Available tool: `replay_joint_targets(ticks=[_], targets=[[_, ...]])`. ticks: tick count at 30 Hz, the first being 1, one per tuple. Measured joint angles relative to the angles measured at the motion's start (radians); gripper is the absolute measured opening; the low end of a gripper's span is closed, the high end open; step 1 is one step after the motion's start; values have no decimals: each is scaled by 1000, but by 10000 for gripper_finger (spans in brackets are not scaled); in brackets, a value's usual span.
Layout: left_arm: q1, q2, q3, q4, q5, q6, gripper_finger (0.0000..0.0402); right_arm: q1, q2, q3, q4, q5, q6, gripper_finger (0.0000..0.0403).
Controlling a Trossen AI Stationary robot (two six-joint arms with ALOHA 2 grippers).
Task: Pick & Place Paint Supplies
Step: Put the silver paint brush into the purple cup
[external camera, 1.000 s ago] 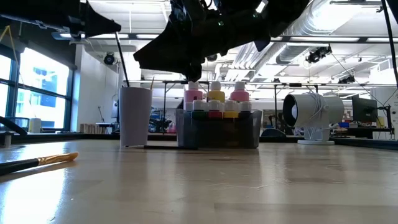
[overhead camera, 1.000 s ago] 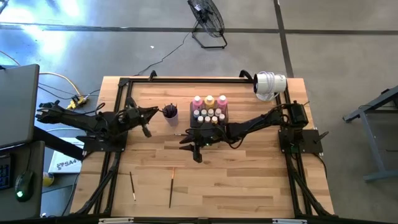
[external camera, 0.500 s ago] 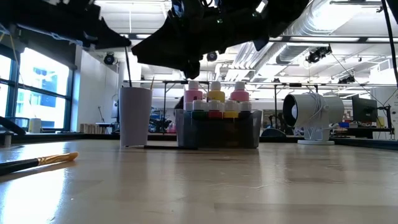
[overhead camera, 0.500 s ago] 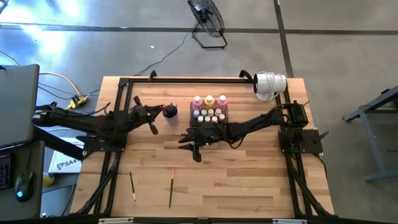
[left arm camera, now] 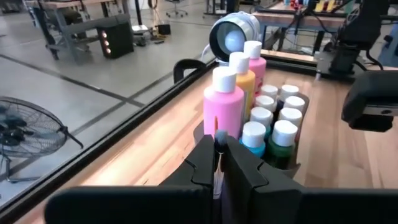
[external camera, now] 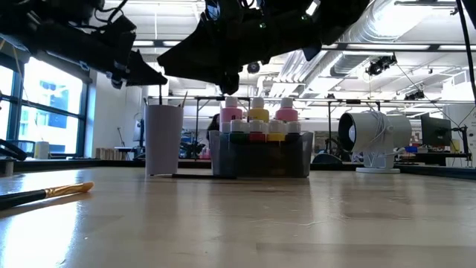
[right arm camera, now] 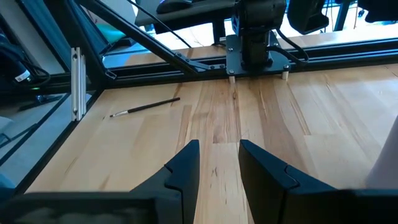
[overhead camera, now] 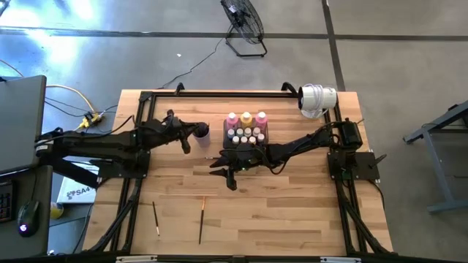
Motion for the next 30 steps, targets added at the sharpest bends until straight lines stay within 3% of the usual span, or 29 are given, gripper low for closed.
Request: replay_joint_targets(ticks=[17, 22, 27, 30], targets=[[1, 4, 0, 31, -4, -32, 164, 0, 0, 0, -1, 0, 0, 103], [1, -16, 0, 53, 0, -7, 169, 0, 0, 0, -7, -2, 14, 103], [1, -81, 0, 49, 2, 62, 154, 0, 0, 0, -17, -4, 11, 102], [1, -136, 0, 36, 53, 67, 139, 0, 0, 0, -18, -4, 1, 102]])
